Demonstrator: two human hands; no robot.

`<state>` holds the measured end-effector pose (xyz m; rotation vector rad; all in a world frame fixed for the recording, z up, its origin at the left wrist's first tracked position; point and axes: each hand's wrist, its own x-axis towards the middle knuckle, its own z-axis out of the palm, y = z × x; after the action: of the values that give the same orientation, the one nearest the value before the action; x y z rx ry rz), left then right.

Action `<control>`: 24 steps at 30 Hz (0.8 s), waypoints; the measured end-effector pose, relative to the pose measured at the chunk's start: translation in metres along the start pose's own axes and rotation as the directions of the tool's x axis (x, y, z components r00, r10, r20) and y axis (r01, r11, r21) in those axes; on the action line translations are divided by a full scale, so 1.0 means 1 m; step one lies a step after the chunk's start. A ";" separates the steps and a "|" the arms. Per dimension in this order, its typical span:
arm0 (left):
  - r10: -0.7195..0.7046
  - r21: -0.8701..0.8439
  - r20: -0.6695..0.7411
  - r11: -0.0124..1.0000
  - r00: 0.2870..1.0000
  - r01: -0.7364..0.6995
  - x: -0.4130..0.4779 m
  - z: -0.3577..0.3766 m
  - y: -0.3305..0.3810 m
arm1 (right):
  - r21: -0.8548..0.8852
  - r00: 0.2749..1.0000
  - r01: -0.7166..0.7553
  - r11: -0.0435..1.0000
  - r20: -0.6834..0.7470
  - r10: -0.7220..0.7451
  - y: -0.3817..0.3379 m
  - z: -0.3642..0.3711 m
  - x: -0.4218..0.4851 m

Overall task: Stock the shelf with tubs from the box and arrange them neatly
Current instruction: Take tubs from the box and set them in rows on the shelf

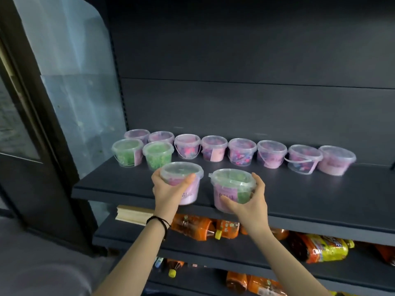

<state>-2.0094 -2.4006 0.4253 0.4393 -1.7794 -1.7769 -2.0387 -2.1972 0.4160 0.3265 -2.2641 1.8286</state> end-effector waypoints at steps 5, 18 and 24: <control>-0.017 0.005 0.050 1.000 0.999 0.017 0.050 0.023 -0.022 | -0.024 1.000 0.017 1.000 -0.014 -0.017 0.026 0.025 0.052; 0.110 0.034 -0.053 0.994 0.993 -0.108 0.117 0.039 -0.058 | -0.053 0.999 0.009 0.999 0.042 -0.007 0.047 0.079 0.131; 0.027 -0.020 -0.029 0.999 0.999 -0.027 0.129 0.046 -0.060 | -0.067 0.999 -0.034 0.997 -0.008 0.034 0.048 0.087 0.140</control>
<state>-2.1475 -2.4458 0.3910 0.4280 -1.7384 -1.7604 -2.1884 -2.2777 0.3955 0.2717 -2.3345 1.7619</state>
